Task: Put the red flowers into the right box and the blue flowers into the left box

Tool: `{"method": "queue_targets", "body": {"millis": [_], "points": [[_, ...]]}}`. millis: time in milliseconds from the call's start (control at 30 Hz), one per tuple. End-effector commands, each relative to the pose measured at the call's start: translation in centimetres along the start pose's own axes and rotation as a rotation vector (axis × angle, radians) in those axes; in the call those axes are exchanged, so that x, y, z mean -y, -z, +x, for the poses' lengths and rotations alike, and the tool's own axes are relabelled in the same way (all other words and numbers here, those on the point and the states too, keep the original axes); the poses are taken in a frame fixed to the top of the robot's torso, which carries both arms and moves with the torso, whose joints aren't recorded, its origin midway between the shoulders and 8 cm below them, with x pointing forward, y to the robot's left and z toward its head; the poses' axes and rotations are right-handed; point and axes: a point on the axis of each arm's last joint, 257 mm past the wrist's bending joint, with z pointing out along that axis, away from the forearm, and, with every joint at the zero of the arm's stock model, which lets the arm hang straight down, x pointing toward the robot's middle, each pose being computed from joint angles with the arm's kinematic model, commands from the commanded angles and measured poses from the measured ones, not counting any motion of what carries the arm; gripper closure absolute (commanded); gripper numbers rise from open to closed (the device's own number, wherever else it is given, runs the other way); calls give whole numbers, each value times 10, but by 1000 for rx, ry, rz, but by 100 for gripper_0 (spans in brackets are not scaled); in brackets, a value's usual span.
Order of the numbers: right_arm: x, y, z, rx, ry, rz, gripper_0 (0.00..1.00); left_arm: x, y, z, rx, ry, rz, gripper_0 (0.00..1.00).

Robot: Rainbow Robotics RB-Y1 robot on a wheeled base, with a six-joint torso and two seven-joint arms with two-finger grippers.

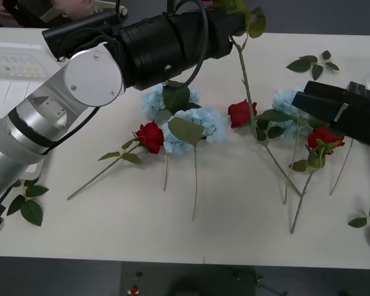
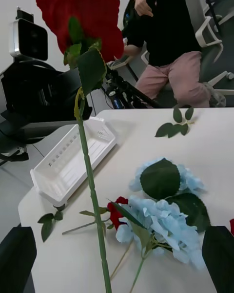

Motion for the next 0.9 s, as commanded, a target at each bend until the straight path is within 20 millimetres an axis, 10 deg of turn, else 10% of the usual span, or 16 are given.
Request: {"method": "queue_targets", "body": {"millis": [33, 533, 900], "points": [[-17, -26, 0, 8, 75, -30, 0, 2, 4, -25, 35, -64, 1, 100], [-25, -81, 51, -67, 181, -7, 0, 2, 4, -25, 35, -64, 1, 100], [-34, -111, 51, -44, 191, -32, 0, 2, 4, -25, 35, -64, 1, 100]]}}
